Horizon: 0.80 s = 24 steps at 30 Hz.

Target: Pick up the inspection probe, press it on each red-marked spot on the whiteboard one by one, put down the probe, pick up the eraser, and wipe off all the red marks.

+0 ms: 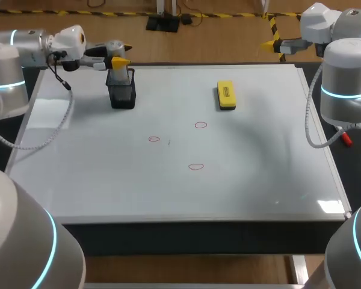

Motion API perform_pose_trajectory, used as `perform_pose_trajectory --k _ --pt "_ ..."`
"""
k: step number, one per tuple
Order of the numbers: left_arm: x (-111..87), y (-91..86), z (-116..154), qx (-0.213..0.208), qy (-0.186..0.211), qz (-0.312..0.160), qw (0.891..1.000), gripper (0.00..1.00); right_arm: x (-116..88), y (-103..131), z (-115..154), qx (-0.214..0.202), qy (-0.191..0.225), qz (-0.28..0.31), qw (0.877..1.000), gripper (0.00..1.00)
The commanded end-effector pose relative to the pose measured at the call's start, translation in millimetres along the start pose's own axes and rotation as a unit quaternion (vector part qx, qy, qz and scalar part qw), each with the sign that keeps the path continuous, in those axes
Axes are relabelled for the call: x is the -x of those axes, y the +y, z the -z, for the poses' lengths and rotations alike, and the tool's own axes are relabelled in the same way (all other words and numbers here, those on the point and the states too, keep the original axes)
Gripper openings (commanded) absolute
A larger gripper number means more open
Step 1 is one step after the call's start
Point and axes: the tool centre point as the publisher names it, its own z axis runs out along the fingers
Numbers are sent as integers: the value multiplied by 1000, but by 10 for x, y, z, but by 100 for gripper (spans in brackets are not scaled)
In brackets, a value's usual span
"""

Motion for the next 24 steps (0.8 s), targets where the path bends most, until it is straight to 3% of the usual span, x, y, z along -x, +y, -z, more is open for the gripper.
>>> perform_pose_trajectory --k 1,24 --pt "-66 -134 1 8 -17 -1 1000 0 4 1 -2 -1 1 0 1000 100" --pt "-20 -632 -6 15 -25 -18 999 0 4 1 -2 -1 1 0 1000 100"
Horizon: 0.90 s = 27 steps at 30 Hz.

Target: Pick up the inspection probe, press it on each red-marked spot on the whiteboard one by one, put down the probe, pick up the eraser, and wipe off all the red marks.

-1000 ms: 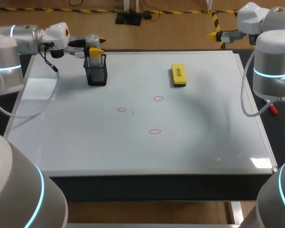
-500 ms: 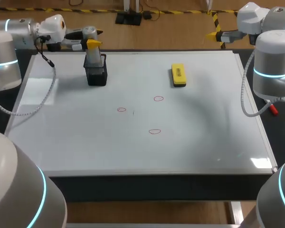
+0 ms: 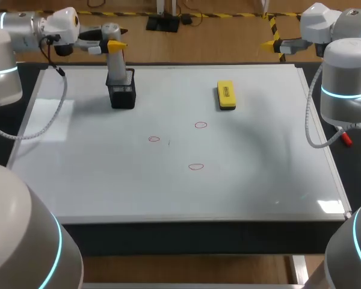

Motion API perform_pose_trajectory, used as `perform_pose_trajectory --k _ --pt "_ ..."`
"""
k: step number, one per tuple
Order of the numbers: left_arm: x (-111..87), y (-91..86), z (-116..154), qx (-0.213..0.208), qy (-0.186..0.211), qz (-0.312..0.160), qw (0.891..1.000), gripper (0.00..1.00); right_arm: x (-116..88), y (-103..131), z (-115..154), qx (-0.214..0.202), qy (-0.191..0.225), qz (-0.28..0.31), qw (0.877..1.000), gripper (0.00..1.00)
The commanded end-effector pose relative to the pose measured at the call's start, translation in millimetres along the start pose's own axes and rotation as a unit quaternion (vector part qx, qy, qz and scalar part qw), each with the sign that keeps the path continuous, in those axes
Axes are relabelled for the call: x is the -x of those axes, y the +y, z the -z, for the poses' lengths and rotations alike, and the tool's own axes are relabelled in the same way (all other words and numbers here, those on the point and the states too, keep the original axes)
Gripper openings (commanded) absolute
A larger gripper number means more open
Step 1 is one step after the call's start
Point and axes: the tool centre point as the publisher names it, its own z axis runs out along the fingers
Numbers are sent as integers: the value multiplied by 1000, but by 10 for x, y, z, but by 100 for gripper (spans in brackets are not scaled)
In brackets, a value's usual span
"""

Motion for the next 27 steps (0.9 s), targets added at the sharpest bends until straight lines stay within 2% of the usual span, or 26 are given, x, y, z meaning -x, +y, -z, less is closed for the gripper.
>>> perform_pose_trajectory --k 1,5,14,20,27 --pt "-18 -124 -8 6 -10 2 1000 0 4 1 -2 -1 1 0 1000 100" --pt "-1 -210 1 11 -15 4 1000 0 4 1 -2 -1 1 0 1000 100" --pt "-102 -455 6 4 -35 -13 999 0 4 1 -2 -1 1 0 1000 100" --pt "-294 -572 57 -3 -53 -22 998 0 4 1 -2 -1 1 0 1000 100" --pt "-545 -545 79 -9 -68 -25 997 0 4 1 -2 -1 1 0 1000 100"
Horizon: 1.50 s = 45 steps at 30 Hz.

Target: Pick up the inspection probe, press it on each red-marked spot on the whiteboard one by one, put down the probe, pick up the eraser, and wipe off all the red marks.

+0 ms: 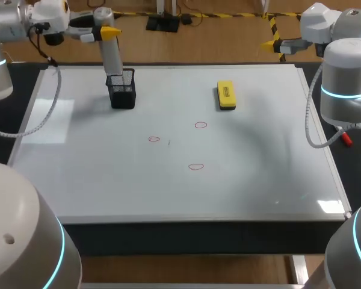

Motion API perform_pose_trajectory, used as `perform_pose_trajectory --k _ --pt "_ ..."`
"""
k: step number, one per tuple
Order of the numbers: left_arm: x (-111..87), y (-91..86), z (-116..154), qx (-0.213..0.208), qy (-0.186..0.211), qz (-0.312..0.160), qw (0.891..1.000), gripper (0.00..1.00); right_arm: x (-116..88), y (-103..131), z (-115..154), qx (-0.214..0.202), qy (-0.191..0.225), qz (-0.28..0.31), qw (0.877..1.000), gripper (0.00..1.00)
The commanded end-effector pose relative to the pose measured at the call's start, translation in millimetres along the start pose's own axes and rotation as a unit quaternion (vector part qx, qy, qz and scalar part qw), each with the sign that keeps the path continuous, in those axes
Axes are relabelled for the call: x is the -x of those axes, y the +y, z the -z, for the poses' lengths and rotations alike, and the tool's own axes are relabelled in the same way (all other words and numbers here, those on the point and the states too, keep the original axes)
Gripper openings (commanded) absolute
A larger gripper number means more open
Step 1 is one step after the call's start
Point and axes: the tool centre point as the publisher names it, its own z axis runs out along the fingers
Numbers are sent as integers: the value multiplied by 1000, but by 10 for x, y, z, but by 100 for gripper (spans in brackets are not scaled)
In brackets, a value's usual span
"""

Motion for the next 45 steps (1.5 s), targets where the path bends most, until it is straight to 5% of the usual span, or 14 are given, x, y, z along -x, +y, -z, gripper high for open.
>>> perform_pose_trajectory --k 1,17,30,45 --pt "-254 -14 15 0 -53 -4 999 0 5 1 -2 -1 1 0 1000 100" --pt "-709 261 165 16 -76 -22 997 0 5 1 -2 -1 1 0 1000 100" --pt "-738 558 392 24 -81 -8 996 0 5 1 -2 -1 1 0 1000 100" --pt "-771 632 555 25 -99 5 995 0 5 1 -2 -1 1 0 1000 100"
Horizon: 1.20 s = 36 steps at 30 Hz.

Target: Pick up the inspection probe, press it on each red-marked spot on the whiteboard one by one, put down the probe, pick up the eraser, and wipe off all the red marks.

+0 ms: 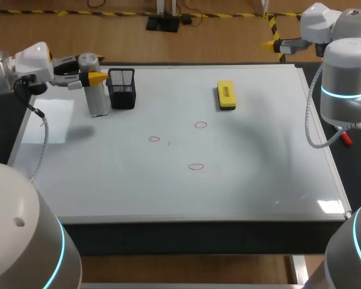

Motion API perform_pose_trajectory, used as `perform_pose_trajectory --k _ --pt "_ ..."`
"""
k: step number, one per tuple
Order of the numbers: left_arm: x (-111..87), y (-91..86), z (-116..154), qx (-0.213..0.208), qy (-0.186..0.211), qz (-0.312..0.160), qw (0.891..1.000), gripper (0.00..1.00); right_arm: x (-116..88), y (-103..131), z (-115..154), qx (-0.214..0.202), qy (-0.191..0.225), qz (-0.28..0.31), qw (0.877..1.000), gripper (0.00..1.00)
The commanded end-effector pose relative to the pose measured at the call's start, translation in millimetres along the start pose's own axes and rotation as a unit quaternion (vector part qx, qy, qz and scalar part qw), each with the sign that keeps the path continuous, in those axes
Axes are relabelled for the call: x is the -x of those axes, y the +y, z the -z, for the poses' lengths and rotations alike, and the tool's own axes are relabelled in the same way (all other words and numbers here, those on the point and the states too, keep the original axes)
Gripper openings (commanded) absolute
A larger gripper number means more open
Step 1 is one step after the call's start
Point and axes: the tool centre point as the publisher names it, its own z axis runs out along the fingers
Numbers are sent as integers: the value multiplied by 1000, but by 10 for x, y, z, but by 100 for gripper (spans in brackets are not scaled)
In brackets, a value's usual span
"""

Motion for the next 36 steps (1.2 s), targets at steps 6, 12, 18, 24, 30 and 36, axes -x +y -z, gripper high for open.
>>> perform_pose_trajectory --k 6,12,18,24,30,36 --pt "-45 -20 26 0 -4 -1 1000 0 5 1 -2 -1 1 0 1000 100" --pt "-45 -20 26 0 -4 -1 1000 0 5 1 -2 -1 1 0 1000 100" --pt "-45 -20 26 0 -4 -1 1000 0 5 1 -2 -1 1 0 1000 100" --pt "-45 -20 26 0 -4 -1 1000 0 -180 223 -439 -48 109 81 990 100" --pt "-45 -20 26 0 -4 -1 1000 0 -377 302 -730 -131 203 188 952 100" --pt "-45 -20 26 0 -4 -1 1000 0 -571 254 -863 -213 292 317 877 100"
